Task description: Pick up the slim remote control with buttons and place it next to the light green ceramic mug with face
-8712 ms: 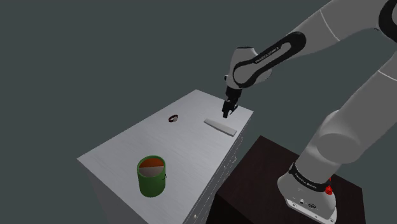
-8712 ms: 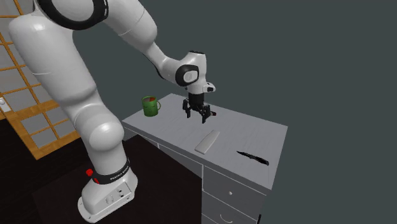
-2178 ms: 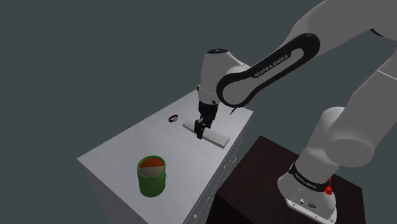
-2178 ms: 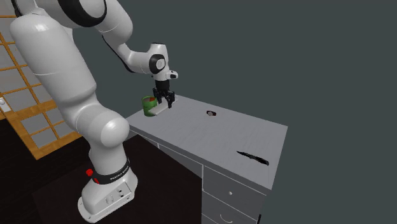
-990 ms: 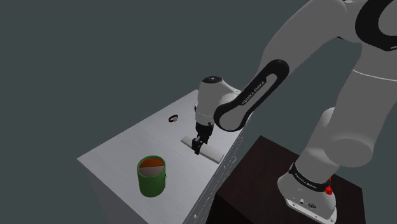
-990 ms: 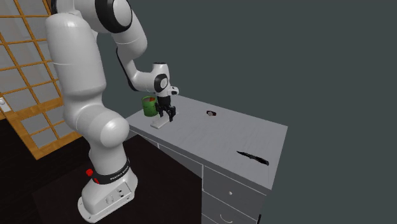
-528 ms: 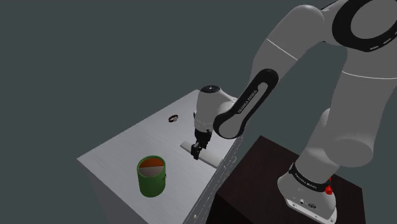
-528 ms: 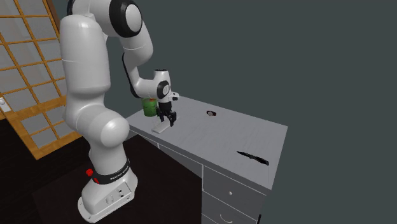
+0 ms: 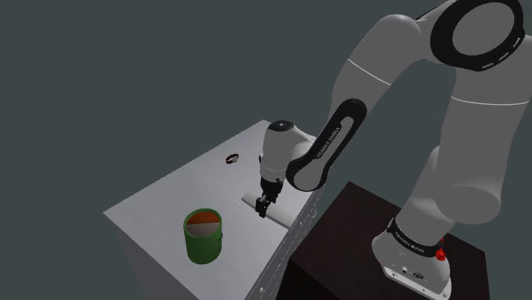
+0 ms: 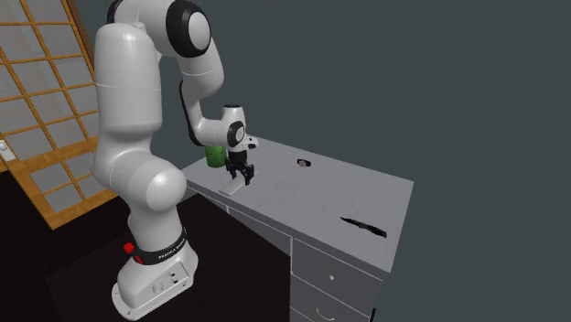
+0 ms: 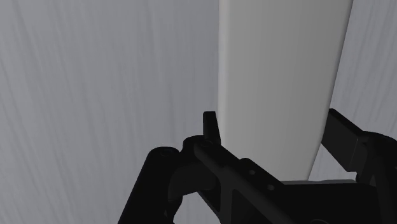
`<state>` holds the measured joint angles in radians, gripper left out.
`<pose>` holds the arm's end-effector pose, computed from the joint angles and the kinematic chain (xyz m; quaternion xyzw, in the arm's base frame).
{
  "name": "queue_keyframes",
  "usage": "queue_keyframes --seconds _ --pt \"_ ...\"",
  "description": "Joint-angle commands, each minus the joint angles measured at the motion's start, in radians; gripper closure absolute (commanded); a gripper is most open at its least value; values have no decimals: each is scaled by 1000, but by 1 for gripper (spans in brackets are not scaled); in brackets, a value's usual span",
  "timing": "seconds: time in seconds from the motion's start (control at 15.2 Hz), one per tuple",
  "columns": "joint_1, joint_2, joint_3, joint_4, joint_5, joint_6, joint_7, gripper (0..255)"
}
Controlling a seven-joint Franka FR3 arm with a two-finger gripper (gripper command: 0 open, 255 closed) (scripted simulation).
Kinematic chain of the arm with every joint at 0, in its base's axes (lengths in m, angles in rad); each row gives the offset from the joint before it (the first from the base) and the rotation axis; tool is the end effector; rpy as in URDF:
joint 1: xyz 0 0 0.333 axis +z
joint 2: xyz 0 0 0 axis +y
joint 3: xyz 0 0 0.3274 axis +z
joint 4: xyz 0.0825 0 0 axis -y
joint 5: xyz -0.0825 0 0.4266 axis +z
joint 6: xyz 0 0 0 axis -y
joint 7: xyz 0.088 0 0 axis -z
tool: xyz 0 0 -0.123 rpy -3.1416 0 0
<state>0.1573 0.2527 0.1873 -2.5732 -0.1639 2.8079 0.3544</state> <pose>0.4271 0.1681 0.1272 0.9975 0.0699 -0.0037 0.0046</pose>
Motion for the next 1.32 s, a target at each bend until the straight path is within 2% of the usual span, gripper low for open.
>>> queue_keyframes --seconds 0.0,0.07,0.13,0.46,0.73,1.25 --pt "0 0 0 0 0 1 0 255" --pt "0 0 0 0 0 1 0 255" --pt "0 0 0 0 0 0 0 0" --pt "0 0 0 0 0 0 0 0" --pt "-32 -149 52 -13 94 -131 -69 0" --pt "-30 -149 50 -13 95 -131 -69 0"
